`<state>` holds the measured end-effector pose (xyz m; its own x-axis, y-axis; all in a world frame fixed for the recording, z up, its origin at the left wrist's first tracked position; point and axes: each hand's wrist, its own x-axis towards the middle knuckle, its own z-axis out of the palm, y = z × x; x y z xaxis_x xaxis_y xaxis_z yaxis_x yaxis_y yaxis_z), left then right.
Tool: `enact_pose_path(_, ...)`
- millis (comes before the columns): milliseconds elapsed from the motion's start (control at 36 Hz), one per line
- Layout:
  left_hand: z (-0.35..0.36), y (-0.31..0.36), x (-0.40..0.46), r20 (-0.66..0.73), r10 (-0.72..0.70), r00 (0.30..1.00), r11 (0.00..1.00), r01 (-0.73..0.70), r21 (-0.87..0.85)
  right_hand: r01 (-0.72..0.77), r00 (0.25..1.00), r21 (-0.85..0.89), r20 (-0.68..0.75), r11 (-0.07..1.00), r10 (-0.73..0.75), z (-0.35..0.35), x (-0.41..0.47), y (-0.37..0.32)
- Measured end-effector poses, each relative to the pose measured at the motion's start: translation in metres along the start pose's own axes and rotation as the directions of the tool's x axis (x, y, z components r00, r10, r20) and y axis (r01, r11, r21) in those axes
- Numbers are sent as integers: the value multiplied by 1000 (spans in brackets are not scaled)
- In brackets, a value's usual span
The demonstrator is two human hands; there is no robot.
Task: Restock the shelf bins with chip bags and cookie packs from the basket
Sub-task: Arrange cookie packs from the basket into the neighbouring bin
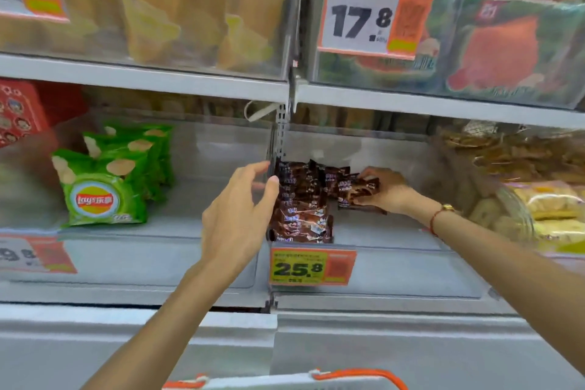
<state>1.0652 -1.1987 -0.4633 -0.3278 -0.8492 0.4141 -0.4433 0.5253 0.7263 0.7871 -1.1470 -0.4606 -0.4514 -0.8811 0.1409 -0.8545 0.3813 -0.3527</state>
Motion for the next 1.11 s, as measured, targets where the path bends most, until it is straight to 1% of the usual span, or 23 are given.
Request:
enact_pose_path(83, 1, 0, 0, -3, 0, 1000, 1000, 0, 21, 31, 999, -1, -12, 1000, -31, 16, 19, -6)
enact_pose_path(139, 0, 0, 0, 10, -2, 1000, 1000, 2, 21, 32, 999, -39, -30, 999, -33, 20, 27, -8)
enact_pose_path(194, 0, 0, -1, 22, 3, 1000, 1000, -3, 22, 65, 996, -161, -47, 985, -74, 18, 31, -9)
enact_pose_path(250, 0, 0, -1, 28, 1, 1000, 1000, -2, 31, 126, 986, -291, -67, 948, -151, 16, 34, -11)
enact_pose_path(306, 0, 0, -1, 29, -4, 1000, 999, 3, 40, 157, 979, -344, -66, 926, -190, 15, 37, -11)
enact_pose_path(361, 0, 1, -1, 32, -9, 999, 999, 8, 44, 174, 981, -332, -24, 927, -193, 17, 40, -9)
enact_pose_path(417, -1, 1, -2, 38, -11, 999, 999, 10, 45, 178, 984, -269, 21, 946, -179, 21, 40, -7)
enact_pose_path(500, -1, 1, -2, 42, -13, 999, 999, 11, 50, 151, 989, -188, 38, 970, -146, 24, 39, -6)
enact_pose_path(667, 0, 2, -1, 38, -17, 999, 999, 16, 49, 161, 987, -85, 1, 983, -162, 28, 38, -18)
enact_pose_path(778, -1, 1, -1, 35, -14, 999, 999, 12, 47, 100, 991, -58, -80, 993, -105, 32, 39, -24)
enact_pose_path(833, 0, 1, -2, 31, -10, 999, 999, 9, 48, 89, 988, -110, -113, 990, -101, 35, 40, -25)
enact_pose_path(889, 0, 1, -1, 28, -9, 1000, 999, 7, 49, 113, 976, -245, -152, 963, -153, 36, 39, -26)
enact_pose_path(917, 0, 0, -1, 25, -10, 1000, 999, 9, 48, 139, 964, -347, -167, 927, -207, 35, 38, -27)
enact_pose_path(972, 1, 0, -1, 22, -12, 1000, 999, 11, 49, 199, 929, -542, -162, 817, -334, 35, 38, -29)
enact_pose_path(1000, 1, 0, -1, 23, -12, 1000, 999, 11, 50, 221, 919, -588, -141, 778, -368, 36, 39, -29)
enact_pose_path(1028, 1, 0, -1, 25, -13, 1000, 999, 12, 50, 237, 921, -587, -118, 774, -371, 37, 39, -29)
enact_pose_path(1111, 1, 0, -1, 26, -5, 1000, 998, 4, 55, 237, 952, -446, -72, 863, -298, 41, 40, -29)
